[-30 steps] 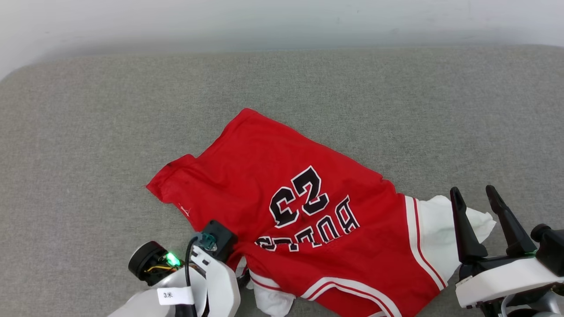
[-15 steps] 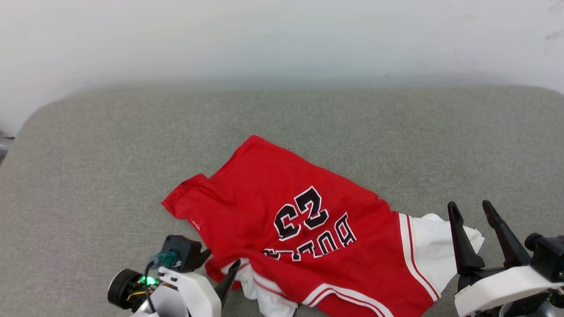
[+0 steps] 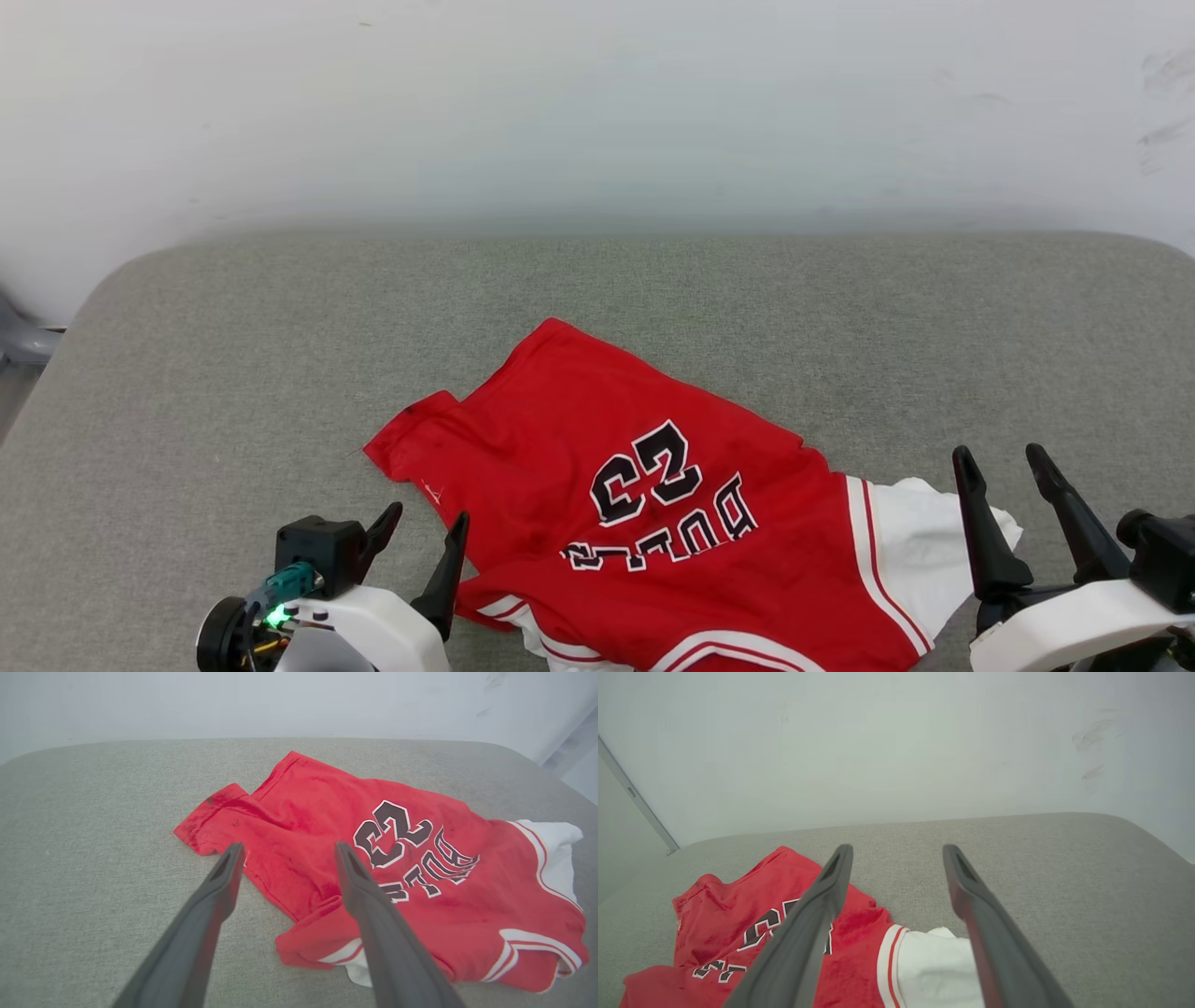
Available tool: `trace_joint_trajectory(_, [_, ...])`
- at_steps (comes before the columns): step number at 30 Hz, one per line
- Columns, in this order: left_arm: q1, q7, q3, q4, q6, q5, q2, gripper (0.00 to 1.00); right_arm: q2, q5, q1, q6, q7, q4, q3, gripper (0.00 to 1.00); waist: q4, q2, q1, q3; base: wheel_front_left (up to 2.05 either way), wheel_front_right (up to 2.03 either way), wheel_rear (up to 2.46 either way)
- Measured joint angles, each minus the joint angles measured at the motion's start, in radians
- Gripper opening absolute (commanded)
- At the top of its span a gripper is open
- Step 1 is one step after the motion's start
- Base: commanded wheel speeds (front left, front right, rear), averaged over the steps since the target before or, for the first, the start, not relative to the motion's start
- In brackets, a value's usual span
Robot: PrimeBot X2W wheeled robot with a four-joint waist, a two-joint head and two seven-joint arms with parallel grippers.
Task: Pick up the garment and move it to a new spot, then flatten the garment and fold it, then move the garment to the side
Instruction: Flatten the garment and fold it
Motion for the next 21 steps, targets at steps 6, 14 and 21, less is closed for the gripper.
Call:
trace_joint_trajectory(6, [-0.025, 0.013, -0.002, 0.015, -0.002, -0.005, -0.014, 1.0, 0.0, 0.001, 0.002, 0.0, 0.011, -0.003, -0.001, 1.0, -0.004, 0.0, 0.0, 0.004, 0.0, 0.0, 0.0])
trace_joint_trajectory(14, [-0.26, 0.228, -0.094, 0.121, -0.161, -0.009, -0.026, 1.0, 0.0, 0.003, -0.018, 0.0, 0.007, -0.008, 0.011, 1.0, -0.017, 0.0, 0.0001, 0.078, 0.0, 0.0, 0.0])
trace_joint_trajectory(21, [-0.426, 0.397, -0.185, 0.284, -0.298, 0.0, -0.046, 1.0, 0.0, 0.021, -0.067, 0.0, -0.025, 0.022, 0.038, 1.0, -0.055, 0.0, 0.0002, 0.155, 0.0, 0.0, 0.0])
